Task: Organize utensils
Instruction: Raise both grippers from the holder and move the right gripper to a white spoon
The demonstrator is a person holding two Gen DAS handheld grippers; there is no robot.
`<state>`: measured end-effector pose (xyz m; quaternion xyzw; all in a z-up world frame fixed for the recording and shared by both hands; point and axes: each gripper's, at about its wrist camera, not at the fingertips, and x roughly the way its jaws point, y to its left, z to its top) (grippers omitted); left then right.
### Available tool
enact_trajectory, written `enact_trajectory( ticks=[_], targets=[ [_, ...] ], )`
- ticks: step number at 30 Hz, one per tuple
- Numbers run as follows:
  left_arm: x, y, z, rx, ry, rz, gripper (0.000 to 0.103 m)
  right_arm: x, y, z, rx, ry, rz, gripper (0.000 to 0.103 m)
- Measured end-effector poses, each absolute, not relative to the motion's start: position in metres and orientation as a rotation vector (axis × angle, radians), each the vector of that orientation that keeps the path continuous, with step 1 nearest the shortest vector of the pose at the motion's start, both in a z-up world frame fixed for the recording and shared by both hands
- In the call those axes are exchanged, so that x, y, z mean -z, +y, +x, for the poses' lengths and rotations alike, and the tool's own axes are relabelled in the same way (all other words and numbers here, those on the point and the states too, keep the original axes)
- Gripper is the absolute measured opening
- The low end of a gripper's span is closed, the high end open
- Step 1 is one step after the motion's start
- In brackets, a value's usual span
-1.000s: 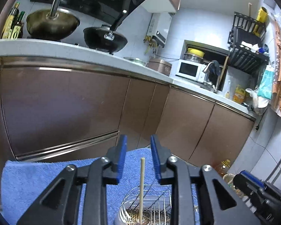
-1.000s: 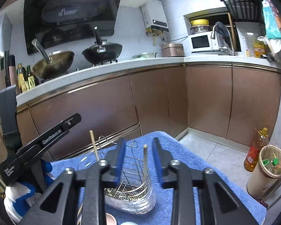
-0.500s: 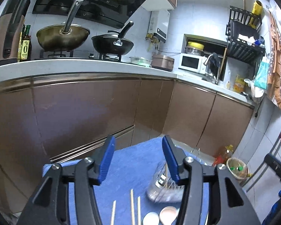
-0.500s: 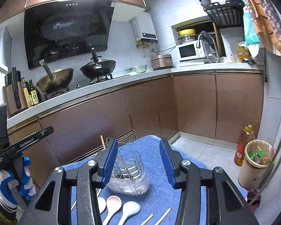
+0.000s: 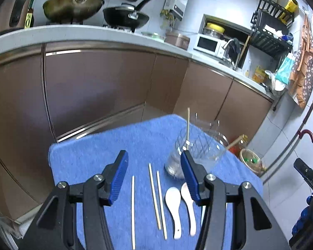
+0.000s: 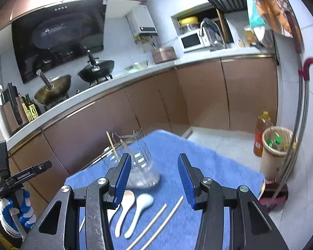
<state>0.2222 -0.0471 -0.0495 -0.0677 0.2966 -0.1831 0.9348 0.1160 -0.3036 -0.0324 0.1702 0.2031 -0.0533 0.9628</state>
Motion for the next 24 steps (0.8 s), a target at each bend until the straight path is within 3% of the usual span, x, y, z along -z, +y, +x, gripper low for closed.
enact_trajectory(
  ticks=[24],
  targets=[
    [0.148, -0.049, 0.209, 0.408, 0.857, -0.15, 0.05, 0.121, -0.319, 0.126, 0.126, 0.651, 0.468, 0.044]
  ],
)
